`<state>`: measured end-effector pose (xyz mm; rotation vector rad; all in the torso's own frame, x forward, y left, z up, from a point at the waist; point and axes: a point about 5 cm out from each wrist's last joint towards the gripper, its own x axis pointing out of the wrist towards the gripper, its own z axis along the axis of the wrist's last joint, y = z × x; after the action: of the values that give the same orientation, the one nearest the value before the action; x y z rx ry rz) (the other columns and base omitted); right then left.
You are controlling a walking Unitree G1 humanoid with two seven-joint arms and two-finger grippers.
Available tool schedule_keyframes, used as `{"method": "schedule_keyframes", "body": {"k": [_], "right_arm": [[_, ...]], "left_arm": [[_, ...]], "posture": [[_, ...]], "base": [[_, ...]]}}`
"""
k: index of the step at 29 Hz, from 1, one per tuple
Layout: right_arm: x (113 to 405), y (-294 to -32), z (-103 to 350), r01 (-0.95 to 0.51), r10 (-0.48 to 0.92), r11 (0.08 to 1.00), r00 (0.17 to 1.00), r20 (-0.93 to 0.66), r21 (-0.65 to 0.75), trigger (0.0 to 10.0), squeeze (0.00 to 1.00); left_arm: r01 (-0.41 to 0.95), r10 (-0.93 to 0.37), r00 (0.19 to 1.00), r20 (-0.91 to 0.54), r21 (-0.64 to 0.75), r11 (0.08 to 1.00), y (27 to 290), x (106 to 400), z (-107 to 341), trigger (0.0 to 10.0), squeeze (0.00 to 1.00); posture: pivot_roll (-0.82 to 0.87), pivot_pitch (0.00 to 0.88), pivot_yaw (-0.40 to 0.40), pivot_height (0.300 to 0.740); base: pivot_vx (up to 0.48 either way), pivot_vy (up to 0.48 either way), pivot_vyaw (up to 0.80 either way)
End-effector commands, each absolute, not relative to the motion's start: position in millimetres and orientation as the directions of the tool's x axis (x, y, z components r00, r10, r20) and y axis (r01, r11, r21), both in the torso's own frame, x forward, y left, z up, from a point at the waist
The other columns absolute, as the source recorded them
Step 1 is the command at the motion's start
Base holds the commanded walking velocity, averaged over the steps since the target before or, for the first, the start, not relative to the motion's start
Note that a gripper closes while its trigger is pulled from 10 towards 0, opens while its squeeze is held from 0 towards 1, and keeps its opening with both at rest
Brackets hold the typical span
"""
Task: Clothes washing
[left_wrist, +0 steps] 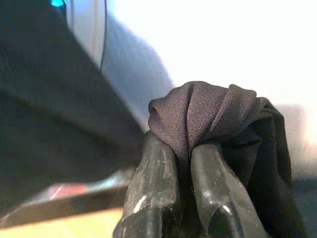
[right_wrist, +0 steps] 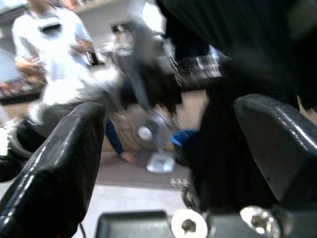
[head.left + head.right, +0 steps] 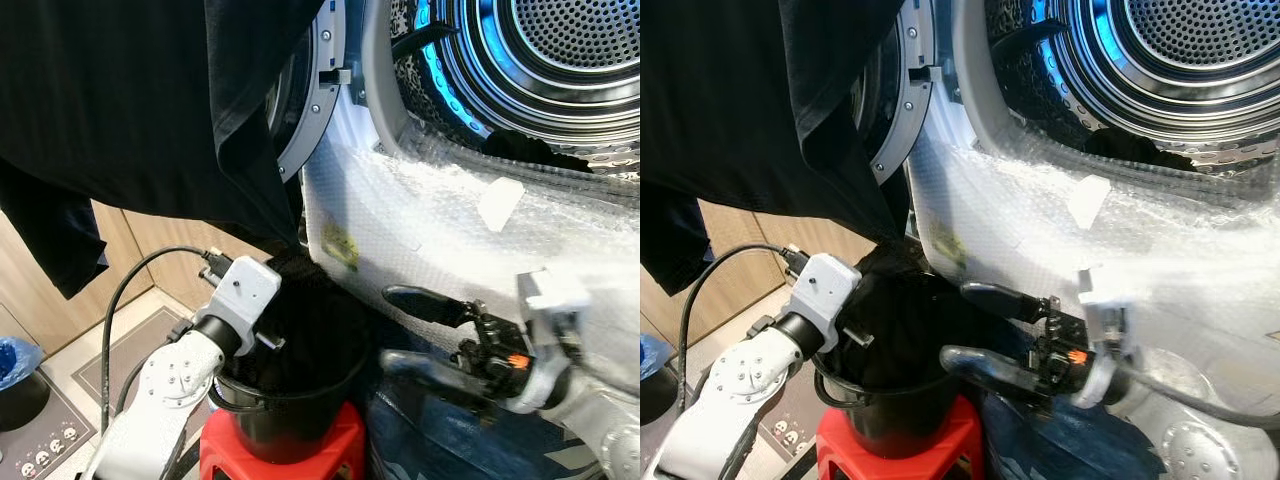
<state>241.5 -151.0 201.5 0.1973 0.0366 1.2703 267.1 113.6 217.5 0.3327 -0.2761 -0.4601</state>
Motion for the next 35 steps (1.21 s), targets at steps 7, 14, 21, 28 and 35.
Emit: {"method": "schedule_keyframes", "body": {"k": [7,14,21,28,35], "right_arm": [[270.9,-150.9,198.4,-0.877,0.878,0.473,0.478,0.036,0.087,10.0,0.00],[293.0,-156.4,205.4,-0.775,0.771,0.629,0.632,0.077,0.060,10.0,0.00],[292.4,-149.0,208.4,-0.779,0.773,0.625,0.627,0.096,0.053,10.0,0.00],[287.5,-145.0,199.0,-0.790,0.788,0.611,0.613,0.067,0.042,10.0,0.00],[271.5,-156.6,187.9,-0.839,0.839,0.544,0.544,0.019,0.025,10.0,0.00]], "left_arm": [[0.495,-0.578,0.727,0.371,0.300,0.815,92.1,266.7,260.6,10.0,0.00],[0.588,-0.653,0.648,0.392,0.287,0.756,65.2,279.3,266.3,10.0,0.00],[0.603,-0.665,0.628,0.404,0.289,0.744,52.4,289.7,268.8,10.0,0.00],[0.634,-0.699,0.577,0.422,0.308,0.709,40.0,290.9,275.7,10.0,0.00],[0.678,-0.746,0.538,0.393,0.324,0.660,37.2,281.2,267.7,10.0,0.00]], "posture": [[0.00,0.023,0.000,0.740],[-0.01,0.021,0.016,0.740],[-0.03,0.023,0.029,0.740],[-0.05,0.023,0.043,0.740],[-0.05,0.021,0.046,0.740]], "base": [[0.000,0.000,0.00],[0.000,0.000,0.00],[0.000,0.000,0.00],[0.000,0.000,0.00],[0.000,0.000,0.00]]}}
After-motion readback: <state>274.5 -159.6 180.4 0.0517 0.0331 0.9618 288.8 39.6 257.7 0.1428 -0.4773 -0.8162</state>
